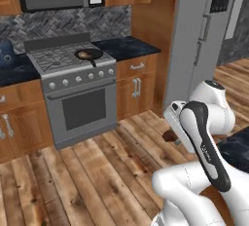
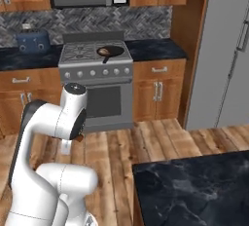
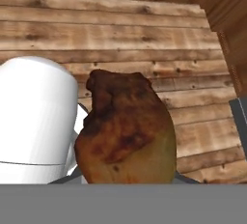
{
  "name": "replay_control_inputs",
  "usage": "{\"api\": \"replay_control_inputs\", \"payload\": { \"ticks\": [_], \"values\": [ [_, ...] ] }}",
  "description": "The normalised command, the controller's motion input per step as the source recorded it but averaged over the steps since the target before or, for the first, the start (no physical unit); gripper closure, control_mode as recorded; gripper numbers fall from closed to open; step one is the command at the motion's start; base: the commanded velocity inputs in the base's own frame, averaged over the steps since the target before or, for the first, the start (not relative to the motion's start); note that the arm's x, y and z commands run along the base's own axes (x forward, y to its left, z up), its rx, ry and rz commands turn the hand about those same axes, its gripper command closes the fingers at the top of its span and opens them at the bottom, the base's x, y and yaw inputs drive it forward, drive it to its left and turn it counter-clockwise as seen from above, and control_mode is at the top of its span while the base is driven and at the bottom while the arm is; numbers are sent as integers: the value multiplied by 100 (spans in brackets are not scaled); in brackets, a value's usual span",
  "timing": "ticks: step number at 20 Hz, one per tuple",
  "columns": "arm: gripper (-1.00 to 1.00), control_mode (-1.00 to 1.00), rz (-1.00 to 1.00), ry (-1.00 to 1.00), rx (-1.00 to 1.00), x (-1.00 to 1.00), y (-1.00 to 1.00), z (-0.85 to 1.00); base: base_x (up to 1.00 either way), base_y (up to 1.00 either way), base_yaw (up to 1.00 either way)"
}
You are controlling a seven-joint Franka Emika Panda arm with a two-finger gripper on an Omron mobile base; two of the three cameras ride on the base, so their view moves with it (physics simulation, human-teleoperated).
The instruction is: Take the chicken drumsticks from the pan and place one on each plate on the dining counter.
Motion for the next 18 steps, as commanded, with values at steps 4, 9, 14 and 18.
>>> {"api": "replay_control_inputs", "payload": {
  "ticks": [4, 9, 14, 18],
  "values": [
    [100, 100, 0, 0, 0, 0, 0, 0, -100, 0, -32],
    [100, 100, 0, 0, 0, 0, 0, 0, -100, 0, -32],
    [100, 100, 0, 0, 0, 0, 0, 0, -100, -6, -29],
    [100, 100, 0, 0, 0, 0, 0, 0, -100, -39, -22]
  ]
}}
